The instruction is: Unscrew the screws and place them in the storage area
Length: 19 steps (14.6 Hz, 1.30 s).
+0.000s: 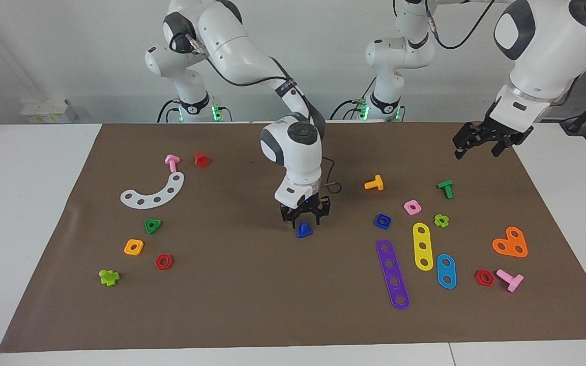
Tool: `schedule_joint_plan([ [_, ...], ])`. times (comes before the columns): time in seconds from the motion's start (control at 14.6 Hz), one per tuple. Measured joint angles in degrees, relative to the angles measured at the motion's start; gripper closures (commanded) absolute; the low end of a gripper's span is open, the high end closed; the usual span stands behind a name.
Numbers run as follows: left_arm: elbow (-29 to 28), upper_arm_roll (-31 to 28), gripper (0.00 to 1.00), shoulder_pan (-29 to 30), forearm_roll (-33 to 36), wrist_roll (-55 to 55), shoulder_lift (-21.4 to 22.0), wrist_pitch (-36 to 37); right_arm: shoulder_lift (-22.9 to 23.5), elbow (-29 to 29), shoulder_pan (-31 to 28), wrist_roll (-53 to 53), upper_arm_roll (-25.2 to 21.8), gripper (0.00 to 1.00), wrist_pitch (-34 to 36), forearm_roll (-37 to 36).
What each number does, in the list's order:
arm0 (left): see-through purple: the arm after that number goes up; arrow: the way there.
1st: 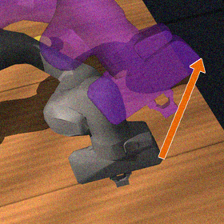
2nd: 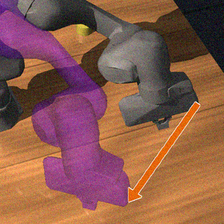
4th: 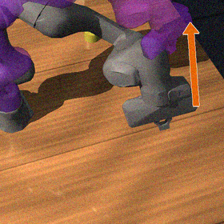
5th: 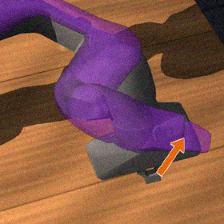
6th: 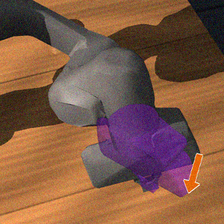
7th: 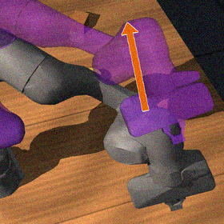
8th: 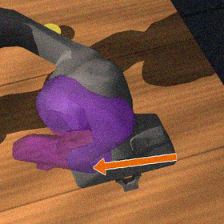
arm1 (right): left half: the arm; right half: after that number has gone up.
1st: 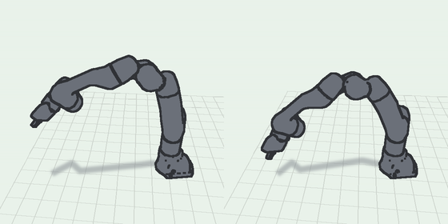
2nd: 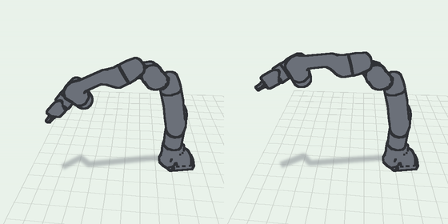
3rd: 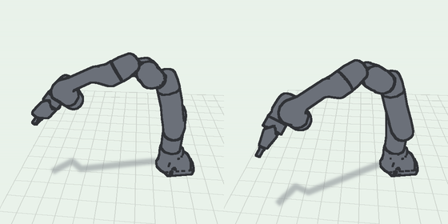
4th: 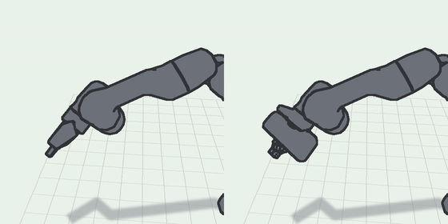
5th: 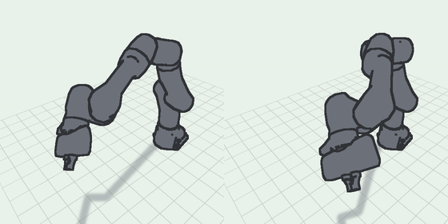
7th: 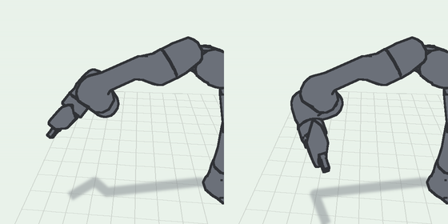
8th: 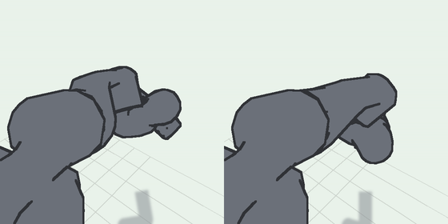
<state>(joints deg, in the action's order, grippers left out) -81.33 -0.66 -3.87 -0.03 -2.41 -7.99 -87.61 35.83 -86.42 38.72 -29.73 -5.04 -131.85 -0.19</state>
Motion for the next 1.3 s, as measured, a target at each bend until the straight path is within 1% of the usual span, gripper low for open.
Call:
schedule_joint_plan([
  [0.07, 0.0, 0.0, 0.0, 0.0, 0.0, 0.0, 0.0, 0.0, -0.01, 0.01, -0.07, 0.0, -0.02, 0.46, -0.04, -0.01],
  [0.21, 0.0, 0.0, 0.0, 0.0, 0.0, 0.0, 0.0, 0.0, 0.0, -0.09, -0.22, 0.0, -0.11, 0.49, -0.13, -0.01],
  [0.55, 0.0, 0.0, 0.0, 0.0, 0.0, -0.02, 0.01, 0.0, 0.32, -1.66, -0.57, 0.0, -0.17, 0.5, -4.53, -0.02],
  [0.62, 0.0, 0.0, 0.0, 0.0, 0.0, -0.02, 0.01, 0.0, 0.32, -1.75, -0.66, 0.0, -0.17, 0.57, -4.9, -0.02],
  [0.75, 0.0, 0.0, 0.0, 0.0, 0.0, -0.02, 0.01, 0.0, 0.32, -1.87, -0.75, 0.0, -0.17, 0.63, -5.51, -0.03],
  [0.82, -0.01, 0.0, 0.0, 0.0, 0.0, -0.02, 0.01, 0.0, 0.32, -1.89, -0.85, 0.0, -0.18, 0.75, -5.65, -0.03],
  [0.89, -0.02, 0.0, 0.0, 0.0, 0.0, -0.02, 0.01, 0.0, 0.32, -1.89, -0.96, 0.01, -0.19, 1.0, -5.72, -0.03],
  [1.3, -0.02, 0.0, 0.0, 0.0, 0.0, -0.03, 0.02, 0.0, 0.3, -1.8, -1.67, 1.39, -0.28, 1.0, -5.44, -0.08],
])
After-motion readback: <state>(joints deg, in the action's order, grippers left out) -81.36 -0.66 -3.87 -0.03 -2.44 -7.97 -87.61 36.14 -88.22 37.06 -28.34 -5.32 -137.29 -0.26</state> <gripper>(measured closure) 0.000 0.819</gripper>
